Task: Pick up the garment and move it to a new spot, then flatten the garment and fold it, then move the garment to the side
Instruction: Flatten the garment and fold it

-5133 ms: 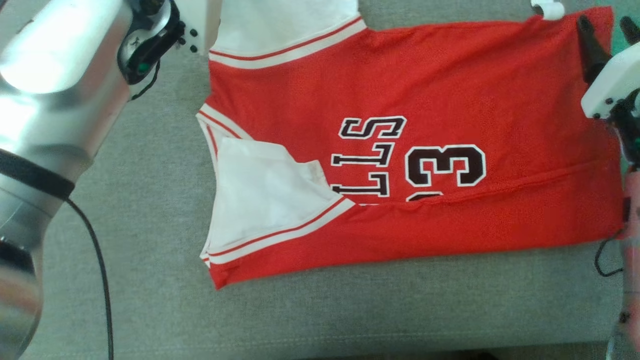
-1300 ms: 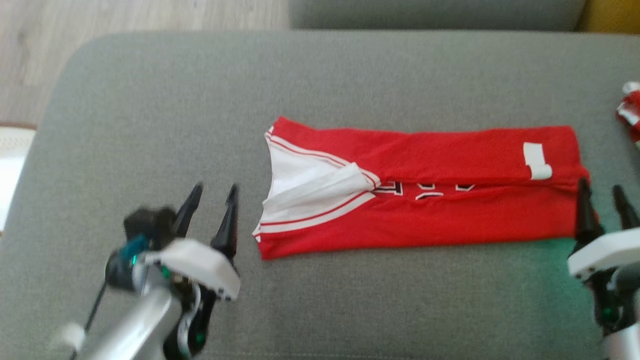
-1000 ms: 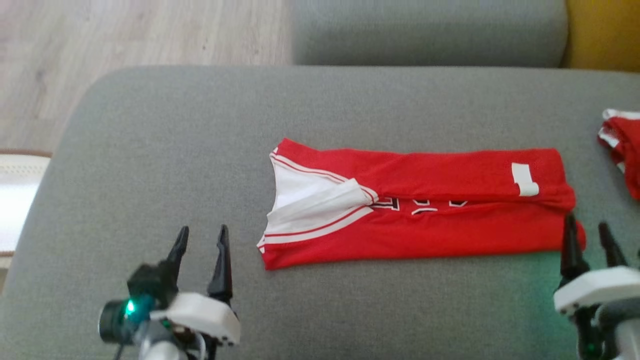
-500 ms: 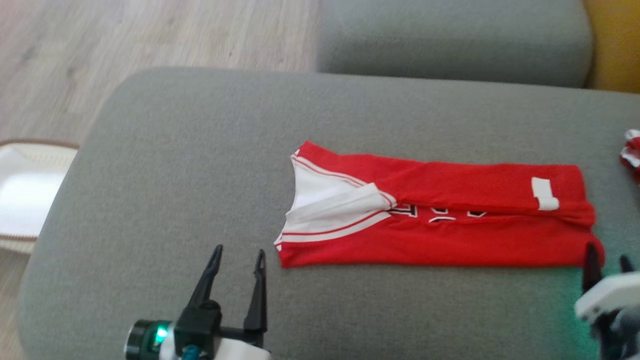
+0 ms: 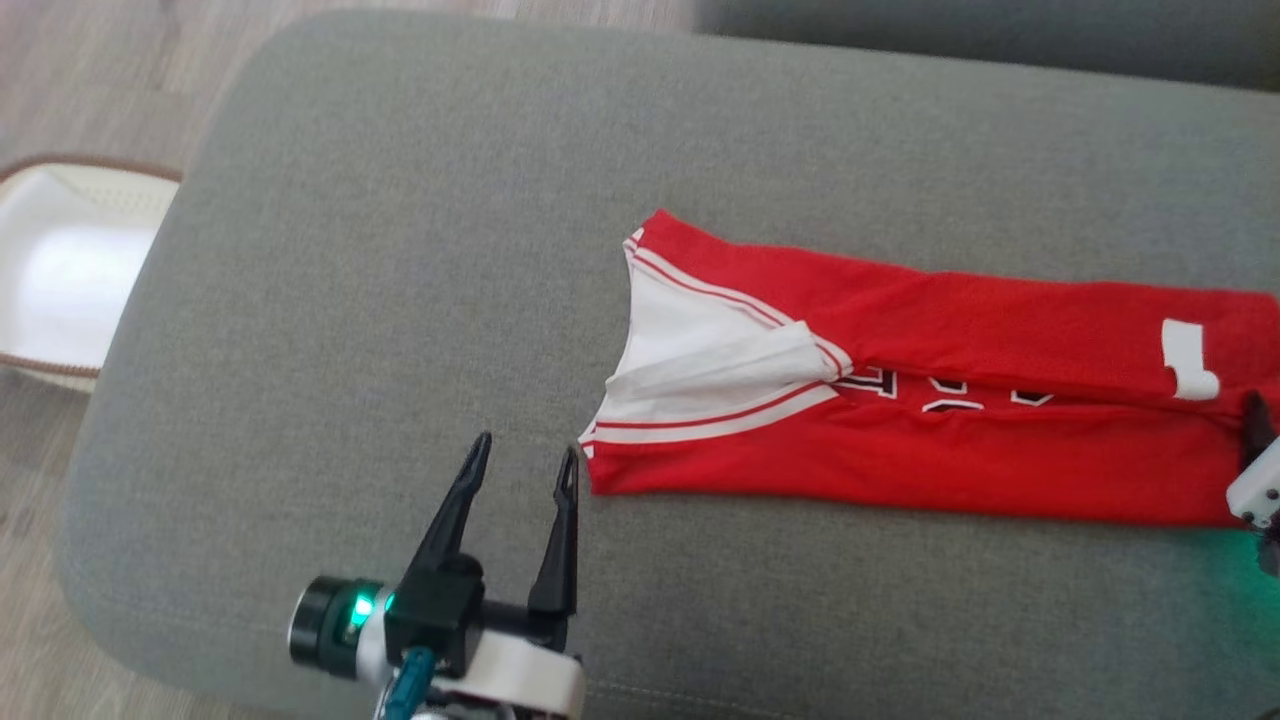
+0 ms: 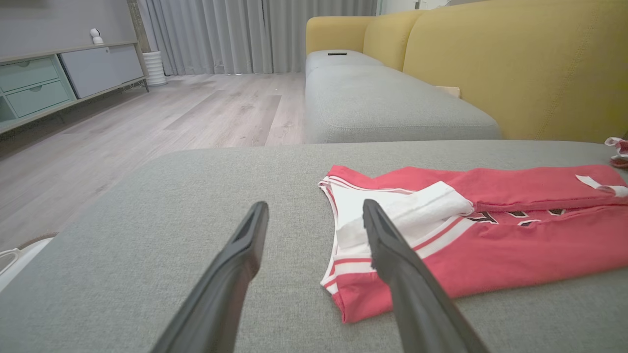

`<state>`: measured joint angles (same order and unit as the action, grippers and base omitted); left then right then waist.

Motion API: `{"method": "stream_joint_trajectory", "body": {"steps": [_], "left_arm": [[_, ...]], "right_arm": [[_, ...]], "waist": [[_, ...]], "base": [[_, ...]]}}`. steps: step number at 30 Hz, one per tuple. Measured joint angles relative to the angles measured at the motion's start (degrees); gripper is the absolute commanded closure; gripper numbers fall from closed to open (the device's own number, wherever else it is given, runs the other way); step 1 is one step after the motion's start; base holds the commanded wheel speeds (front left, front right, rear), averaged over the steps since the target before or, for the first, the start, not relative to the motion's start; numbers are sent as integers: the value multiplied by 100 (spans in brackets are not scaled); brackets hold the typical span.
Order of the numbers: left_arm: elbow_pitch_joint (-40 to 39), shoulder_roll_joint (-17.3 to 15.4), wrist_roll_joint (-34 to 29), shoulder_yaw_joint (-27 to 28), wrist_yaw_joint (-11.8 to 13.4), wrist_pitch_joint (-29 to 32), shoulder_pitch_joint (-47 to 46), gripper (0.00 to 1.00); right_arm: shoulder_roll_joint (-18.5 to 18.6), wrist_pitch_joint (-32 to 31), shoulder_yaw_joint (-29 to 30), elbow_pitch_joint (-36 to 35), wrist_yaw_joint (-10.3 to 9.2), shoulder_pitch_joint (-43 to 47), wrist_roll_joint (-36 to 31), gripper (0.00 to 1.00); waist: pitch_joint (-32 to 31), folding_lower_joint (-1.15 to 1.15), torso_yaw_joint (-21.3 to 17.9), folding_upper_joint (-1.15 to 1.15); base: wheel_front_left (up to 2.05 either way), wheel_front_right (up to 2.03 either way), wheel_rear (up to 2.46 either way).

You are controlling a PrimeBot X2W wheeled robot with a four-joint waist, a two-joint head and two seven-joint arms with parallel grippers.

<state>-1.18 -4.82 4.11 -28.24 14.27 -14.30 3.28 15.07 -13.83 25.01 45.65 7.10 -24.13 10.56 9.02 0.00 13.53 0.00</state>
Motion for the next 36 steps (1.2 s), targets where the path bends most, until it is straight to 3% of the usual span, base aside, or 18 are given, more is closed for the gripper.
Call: {"method": "stream_joint_trajectory", "body": {"steps": [3,4,5,6,7,8,9,10,12,19,28,32,36], "left_arm": [[31,34,-1,1,-23,0,-143,0],[37,43,-2,2,-45,0,-171,0],[47,53,-2,2,-65,0,-188,0],[57,62,-7,1,-66,0,-200,0],[58,73,-22,2,-66,0,-214,0],[62,81,-48,3,-66,0,-227,0],[60,90,-51,5,-65,0,-233,0],[60,102,-51,7,-65,0,-233,0],[59,115,-51,15,-65,0,-233,0],[85,125,-93,64,-73,0,-233,0],[85,133,-91,129,-115,0,-230,0],[135,140,-83,130,-121,0,-229,0],[158,142,-83,118,-175,0,-228,0]], "right_arm": [[49,-143,-9,210,0,-129,-124,0],[51,-156,-16,226,0,-169,-129,4],[49,-201,-21,261,0,-226,-127,22],[49,-245,-33,288,0,-270,-114,33],[46,-254,-51,302,0,-290,-97,36],[37,-256,-55,302,0,-294,-97,50],[22,-255,-59,298,0,-293,-93,50],[0,-249,-64,283,0,-292,-67,58],[-59,-240,-92,231,1,-277,-9,100],[-90,-123,-263,-121,1,-96,-132,100],[461,-401,-292,-1220,1,-99,-547,100],[298,-567,-488,-1902,0,-100,-559,100],[-180,-777,-735,-2649,0,-93,-561,100]], "waist": [[125,0,30,0],[147,0,34,0],[160,0,33,0],[163,0,25,0],[164,0,12,0],[161,0,-2,0],[158,0,-20,0],[152,0,-43,0],[139,0,-97,0],[18,0,-303,0],[-78,0,-593,0],[-147,0,-644,0],[-255,0,-598,0]], "base": [[0,0,0],[0,0,0],[0,0,0],[0,0,0],[0,0,0],[0,0,0],[0,0,0],[0,0,0],[0,0,0],[0,0,0],[0,0,0],[0,0,0],[0,0,0]]}}
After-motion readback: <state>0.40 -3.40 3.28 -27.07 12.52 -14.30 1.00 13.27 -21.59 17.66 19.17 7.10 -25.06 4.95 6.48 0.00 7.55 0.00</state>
